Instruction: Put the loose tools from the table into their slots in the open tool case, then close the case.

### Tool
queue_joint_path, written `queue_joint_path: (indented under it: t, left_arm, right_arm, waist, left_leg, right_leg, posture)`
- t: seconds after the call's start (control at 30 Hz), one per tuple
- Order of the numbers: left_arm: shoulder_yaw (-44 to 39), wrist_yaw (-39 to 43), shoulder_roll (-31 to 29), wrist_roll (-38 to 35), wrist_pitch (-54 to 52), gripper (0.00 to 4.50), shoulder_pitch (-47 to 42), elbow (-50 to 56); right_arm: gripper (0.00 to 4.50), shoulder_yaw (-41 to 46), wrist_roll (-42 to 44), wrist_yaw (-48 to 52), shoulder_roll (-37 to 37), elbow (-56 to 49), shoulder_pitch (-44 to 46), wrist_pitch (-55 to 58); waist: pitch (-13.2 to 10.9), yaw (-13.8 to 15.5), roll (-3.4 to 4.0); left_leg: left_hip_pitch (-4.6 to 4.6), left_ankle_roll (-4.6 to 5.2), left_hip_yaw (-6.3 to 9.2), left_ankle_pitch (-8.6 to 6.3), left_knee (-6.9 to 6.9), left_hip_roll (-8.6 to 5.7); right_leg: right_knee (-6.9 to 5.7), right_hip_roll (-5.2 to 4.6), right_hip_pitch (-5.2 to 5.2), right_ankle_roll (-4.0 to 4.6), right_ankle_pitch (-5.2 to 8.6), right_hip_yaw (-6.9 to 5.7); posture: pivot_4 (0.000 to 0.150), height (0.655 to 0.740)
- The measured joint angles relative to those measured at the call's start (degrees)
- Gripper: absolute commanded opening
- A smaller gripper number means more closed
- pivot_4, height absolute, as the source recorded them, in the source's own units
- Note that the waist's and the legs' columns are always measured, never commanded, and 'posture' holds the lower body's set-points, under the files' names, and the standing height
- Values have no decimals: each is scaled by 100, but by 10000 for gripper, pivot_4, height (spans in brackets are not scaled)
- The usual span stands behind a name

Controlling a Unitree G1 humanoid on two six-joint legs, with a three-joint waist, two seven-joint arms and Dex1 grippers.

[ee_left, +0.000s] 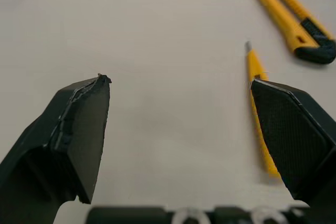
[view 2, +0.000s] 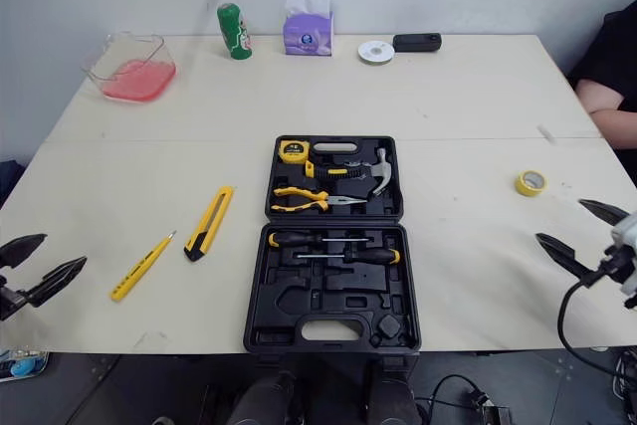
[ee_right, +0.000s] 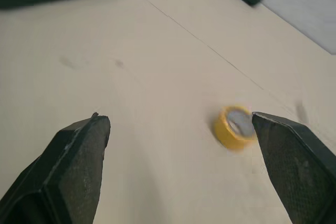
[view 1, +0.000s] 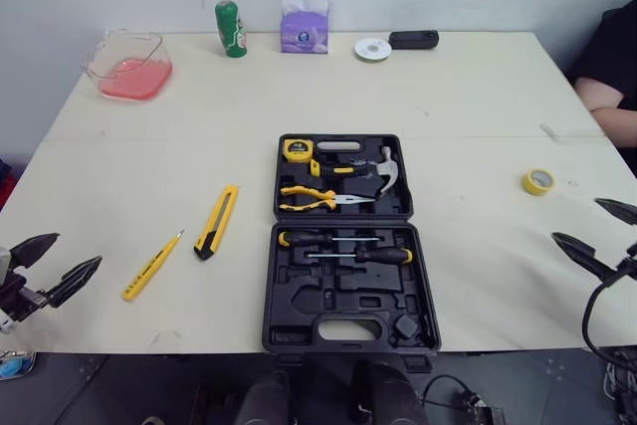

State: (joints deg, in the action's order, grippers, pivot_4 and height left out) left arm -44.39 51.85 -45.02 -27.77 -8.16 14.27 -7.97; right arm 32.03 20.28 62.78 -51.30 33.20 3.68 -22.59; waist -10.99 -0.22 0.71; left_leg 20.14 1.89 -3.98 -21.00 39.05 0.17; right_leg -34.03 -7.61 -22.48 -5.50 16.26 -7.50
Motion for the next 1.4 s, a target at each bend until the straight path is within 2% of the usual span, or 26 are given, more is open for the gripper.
queue_joint_path:
  t: [0.2, 0.5, 0.7, 1.0, 1.17, 1.4]
  left_arm:
    - [-391, -446, 42, 114, 110, 45000, 319, -455]
    - [-402, -774, 142, 72, -162, 45000, 297, -318]
    - [-295, -607, 61, -98, -649, 45000, 351, 433]
    - [98, -584, -187, -476, -1953, 45000, 453, 1846]
    - [611, -588, -278, -353, -2185, 45000, 278, 1884]
    - [1289, -887, -281, -38, -2606, 45000, 178, 1942]
  right_arm:
    - [44318, 229, -220, -641, -248, 1457, -184, -706]
    - [44318, -31, -328, -768, -214, 1706, 146, -887]
    - [44318, -500, 194, -295, 418, 284, 230, 211]
    - [44318, -934, 1327, 328, 724, -2527, 106, 1495]
    - [44318, -1617, 1579, 814, 953, -3635, 251, 1740]
    - [44318, -2447, 1707, 1086, 1577, -4585, 677, 1752]
  waist:
    - [0, -14, 4]
    - [0, -63, 6]
    - [0, -116, 8]
    - [-3, -107, 14]
    - [-3, -104, 14]
    - [-1, -112, 6]
  left_leg:
    - [-2, -5, -3, -3, 0, 0]
    - [-2, -12, -3, -7, -1, 4]
    - [1, -10, -1, -6, -1, 5]
    - [0, -7, 1, -4, 3, 4]
    - [4, -9, 2, -4, 2, 4]
    - [4, -5, 3, -1, 3, 0]
  right_leg:
    - [-5, -6, -5, 2, 1, 7]
    - [-7, -6, -8, 5, 0, 10]
    - [-11, -6, -7, 5, 0, 9]
    - [-20, -6, -7, 5, 0, 11]
    - [-37, 0, -11, 8, 2, 7]
    - [-39, -1, -11, 5, 1, 8]
  posture:
    - [1500, 7400]
    - [1500, 7400]
    - [1500, 7400]
    - [1500, 7400]
    - [1500, 7400]
    - [1500, 7400]
